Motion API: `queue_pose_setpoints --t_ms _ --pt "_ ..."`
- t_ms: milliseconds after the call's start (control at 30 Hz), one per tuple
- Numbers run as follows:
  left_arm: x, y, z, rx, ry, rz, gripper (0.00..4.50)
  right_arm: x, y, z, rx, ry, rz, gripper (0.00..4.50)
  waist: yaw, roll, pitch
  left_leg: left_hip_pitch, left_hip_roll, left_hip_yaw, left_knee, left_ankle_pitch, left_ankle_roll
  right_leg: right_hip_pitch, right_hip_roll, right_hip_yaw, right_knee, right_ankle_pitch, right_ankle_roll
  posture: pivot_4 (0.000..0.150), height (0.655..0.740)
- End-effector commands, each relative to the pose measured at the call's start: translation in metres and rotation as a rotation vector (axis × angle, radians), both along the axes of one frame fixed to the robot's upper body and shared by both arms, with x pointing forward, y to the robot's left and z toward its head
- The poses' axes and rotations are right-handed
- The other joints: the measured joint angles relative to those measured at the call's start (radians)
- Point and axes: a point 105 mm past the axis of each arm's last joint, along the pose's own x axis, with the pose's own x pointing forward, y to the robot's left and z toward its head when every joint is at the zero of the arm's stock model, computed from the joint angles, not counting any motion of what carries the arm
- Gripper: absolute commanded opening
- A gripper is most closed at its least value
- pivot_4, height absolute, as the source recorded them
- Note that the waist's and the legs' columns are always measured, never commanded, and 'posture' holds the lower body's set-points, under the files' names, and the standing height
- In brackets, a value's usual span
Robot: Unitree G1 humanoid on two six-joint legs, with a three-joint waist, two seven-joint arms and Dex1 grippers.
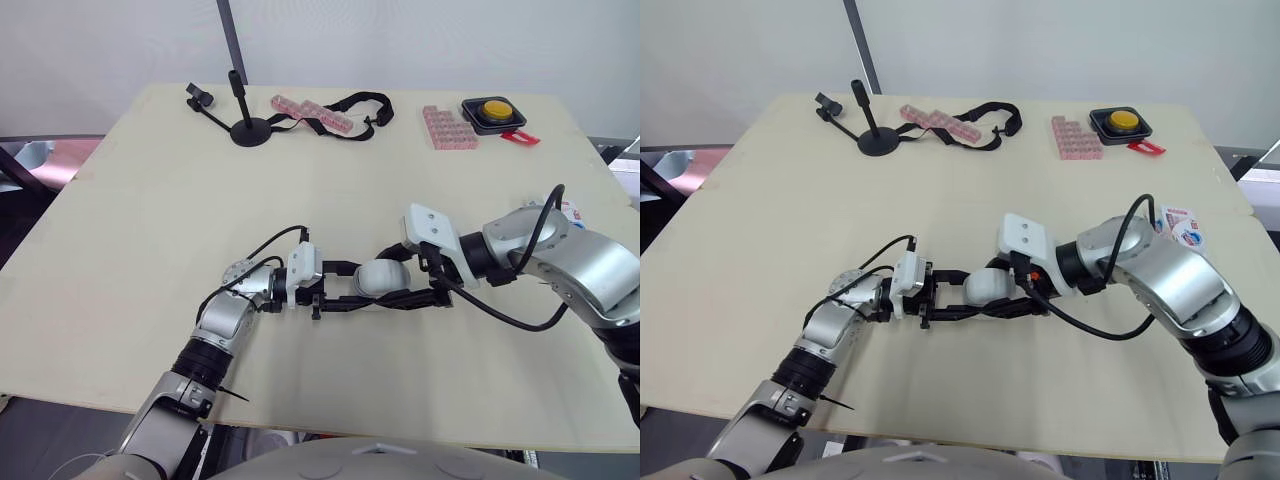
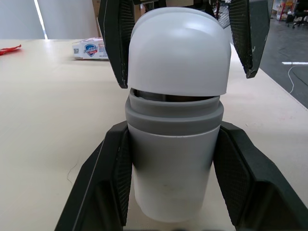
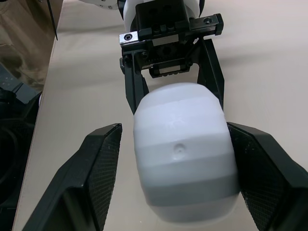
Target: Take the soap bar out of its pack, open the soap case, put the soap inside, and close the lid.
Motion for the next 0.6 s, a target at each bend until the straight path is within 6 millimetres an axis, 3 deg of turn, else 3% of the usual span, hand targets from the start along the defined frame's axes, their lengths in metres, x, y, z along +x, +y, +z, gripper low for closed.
queue_pose_setpoints --t_ms 33,600 --pt "0.0012 0.0023 -0.0012 0.01 -0.001 0.011 1.91 0.0023 -0.0014 0.0064 0.006 -0.047 -0.001 3.58 0.0 0.0 0.0 0.0 0.0 0.0 0.0 0.0 0.0 0.0 0.0 0.0 0.0 0.0 0.0 0.15 0.7395" --pt "0.0001 0.0016 -0.003 0.014 0.005 0.009 1.91 0.001 0.0056 0.0136 0.021 -0.054 0.028 3.58 0.0 0.0 0.0 0.0 0.0 0.0 0.0 0.0 0.0 0.0 0.0 0.0 0.0 0.0 0.0 0.15 0.7395"
